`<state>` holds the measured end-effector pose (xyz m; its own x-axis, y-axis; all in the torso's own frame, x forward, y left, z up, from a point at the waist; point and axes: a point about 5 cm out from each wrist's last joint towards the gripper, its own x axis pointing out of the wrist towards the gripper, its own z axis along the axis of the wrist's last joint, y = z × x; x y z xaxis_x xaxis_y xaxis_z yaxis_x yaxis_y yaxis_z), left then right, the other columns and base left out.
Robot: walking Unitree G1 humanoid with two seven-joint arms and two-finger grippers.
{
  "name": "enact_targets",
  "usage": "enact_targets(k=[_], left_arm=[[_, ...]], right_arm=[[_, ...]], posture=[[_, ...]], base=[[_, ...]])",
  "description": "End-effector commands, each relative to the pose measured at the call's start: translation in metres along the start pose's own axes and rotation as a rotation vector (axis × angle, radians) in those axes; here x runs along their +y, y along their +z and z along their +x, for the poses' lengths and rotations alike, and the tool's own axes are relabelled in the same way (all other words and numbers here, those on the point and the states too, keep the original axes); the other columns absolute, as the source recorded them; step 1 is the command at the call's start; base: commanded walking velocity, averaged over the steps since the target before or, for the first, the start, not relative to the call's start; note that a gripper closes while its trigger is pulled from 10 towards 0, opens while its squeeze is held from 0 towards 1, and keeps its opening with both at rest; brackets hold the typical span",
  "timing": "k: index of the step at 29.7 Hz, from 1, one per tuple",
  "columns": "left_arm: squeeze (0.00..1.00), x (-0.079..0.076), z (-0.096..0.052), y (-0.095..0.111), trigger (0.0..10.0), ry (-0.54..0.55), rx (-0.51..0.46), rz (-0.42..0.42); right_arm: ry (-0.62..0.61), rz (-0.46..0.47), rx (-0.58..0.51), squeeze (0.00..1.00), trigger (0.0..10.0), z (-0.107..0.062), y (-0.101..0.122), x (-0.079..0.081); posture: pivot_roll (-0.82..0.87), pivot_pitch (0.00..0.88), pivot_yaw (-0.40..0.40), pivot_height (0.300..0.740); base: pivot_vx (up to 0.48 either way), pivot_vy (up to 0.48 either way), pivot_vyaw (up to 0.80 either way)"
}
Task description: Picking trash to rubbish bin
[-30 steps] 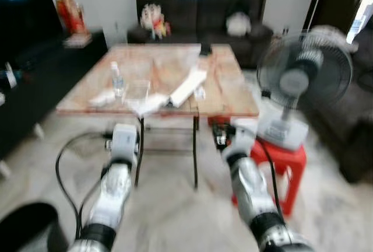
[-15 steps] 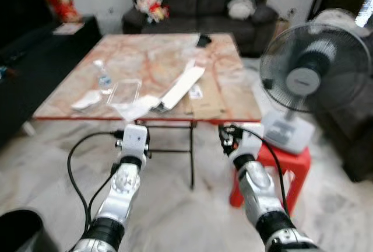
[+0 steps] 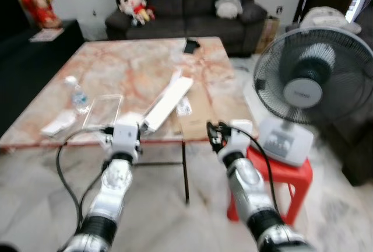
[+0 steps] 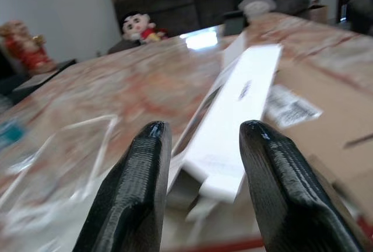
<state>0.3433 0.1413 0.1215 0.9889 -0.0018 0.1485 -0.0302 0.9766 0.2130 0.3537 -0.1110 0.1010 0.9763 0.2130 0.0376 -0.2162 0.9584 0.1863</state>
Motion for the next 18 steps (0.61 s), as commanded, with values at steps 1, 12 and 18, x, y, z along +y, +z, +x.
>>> enact_targets(k=[1, 12, 18], left_arm=[[0.00, 0.010, 0.003, 0.005, 10.0, 0.020, -0.020, 0.033], [0.00, 0.009, 0.003, 0.007, 10.0, 0.011, -0.032, 0.040], [0.00, 0.000, 0.000, 0.015, 10.0, -0.056, -0.096, 0.050]], right_arm=[[0.031, 0.015, -0.007, 0.00, 10.0, 0.004, 0.002, 0.013], [0.035, 0.013, -0.004, 0.00, 10.0, 0.004, 0.001, 0.014], [0.037, 0.013, -0.003, 0.00, 10.0, 0.004, 0.001, 0.014]], posture=[[-0.02, 0.000, 0.000, 0.740], [-0.02, 0.000, 0.002, 0.740], [-0.02, 0.000, 0.001, 0.740]], base=[[0.480, 0.000, 0.00], [0.480, 0.000, 0.00], [0.228, 0.000, 0.00]])
